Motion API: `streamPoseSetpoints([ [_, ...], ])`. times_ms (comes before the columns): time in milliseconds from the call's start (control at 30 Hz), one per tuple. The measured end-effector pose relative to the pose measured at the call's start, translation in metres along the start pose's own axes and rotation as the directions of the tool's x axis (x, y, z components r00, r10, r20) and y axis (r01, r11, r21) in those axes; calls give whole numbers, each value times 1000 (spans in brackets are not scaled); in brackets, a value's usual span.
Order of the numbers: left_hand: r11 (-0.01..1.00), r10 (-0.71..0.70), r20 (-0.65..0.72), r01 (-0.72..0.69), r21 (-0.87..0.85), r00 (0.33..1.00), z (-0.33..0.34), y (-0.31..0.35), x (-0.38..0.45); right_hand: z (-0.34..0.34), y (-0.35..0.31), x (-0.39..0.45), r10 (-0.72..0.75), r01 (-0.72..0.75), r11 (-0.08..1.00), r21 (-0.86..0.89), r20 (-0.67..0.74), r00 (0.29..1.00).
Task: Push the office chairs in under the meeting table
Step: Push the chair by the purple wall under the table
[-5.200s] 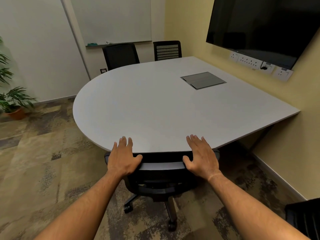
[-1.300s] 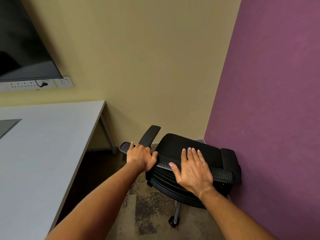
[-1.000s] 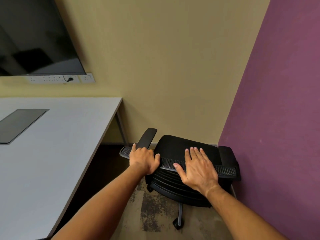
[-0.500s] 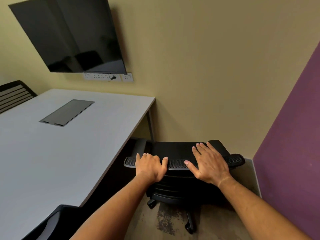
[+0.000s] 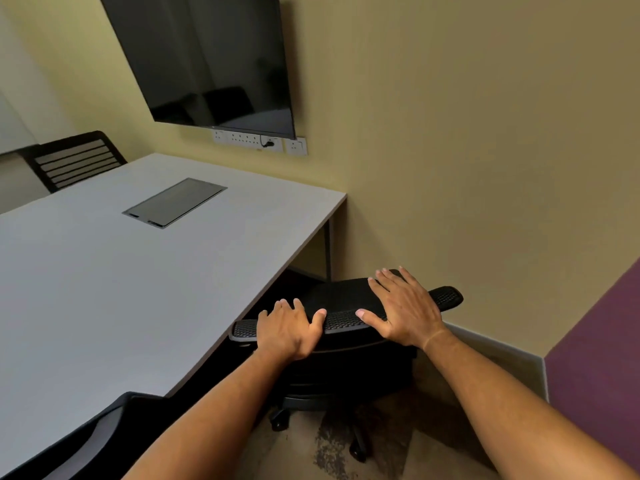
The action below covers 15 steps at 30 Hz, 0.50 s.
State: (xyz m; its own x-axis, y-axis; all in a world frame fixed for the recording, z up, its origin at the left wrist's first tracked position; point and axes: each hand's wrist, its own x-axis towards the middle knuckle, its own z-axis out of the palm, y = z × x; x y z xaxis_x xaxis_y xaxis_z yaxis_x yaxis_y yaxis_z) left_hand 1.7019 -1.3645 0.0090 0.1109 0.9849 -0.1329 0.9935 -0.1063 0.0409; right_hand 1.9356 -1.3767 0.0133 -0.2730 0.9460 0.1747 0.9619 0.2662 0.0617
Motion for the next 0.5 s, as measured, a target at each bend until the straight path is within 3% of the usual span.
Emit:
streamPoseSetpoints([
  [233, 985, -133, 46, 137, -103, 990, -2, 9, 26, 13, 28, 60, -153, 153, 988, -8, -3, 988],
  [500, 953, -257, 15, 256, -163, 966, -6, 29, 65, 28, 58, 127, -210, 210, 978, 6, -7, 978],
])
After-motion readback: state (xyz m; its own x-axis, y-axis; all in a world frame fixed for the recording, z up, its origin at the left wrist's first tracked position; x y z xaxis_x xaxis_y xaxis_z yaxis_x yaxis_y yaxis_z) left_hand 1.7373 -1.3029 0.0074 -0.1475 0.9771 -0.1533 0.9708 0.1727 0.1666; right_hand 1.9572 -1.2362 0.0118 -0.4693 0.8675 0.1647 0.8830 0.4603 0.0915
